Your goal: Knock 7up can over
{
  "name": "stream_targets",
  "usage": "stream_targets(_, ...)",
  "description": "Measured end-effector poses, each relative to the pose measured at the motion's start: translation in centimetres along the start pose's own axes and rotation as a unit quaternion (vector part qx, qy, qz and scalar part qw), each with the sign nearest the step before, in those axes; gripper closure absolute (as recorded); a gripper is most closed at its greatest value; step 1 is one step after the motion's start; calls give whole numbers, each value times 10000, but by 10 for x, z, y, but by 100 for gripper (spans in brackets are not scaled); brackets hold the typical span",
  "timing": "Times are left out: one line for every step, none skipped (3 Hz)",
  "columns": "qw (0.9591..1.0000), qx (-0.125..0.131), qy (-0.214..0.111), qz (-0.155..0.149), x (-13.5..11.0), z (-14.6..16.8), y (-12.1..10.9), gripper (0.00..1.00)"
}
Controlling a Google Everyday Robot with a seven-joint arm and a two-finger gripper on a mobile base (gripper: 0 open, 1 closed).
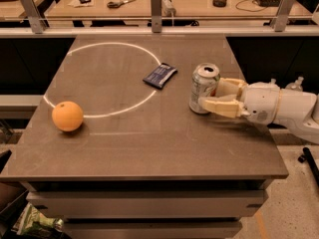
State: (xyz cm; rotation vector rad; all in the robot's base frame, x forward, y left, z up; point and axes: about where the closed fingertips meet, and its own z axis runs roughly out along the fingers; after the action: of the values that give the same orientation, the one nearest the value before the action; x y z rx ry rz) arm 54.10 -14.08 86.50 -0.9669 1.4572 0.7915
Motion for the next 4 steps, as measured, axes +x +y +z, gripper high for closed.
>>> stream_targets(10000, -20, -3, -4, -1, 2, 1, 100)
stream_targets(10000, -20, -3, -5, -1, 2, 1, 100)
stream_targets(9994, 74, 326, -94, -17, -1, -1, 100)
stream_targets(9957, 236, 865, -223, -39, -7, -5, 100)
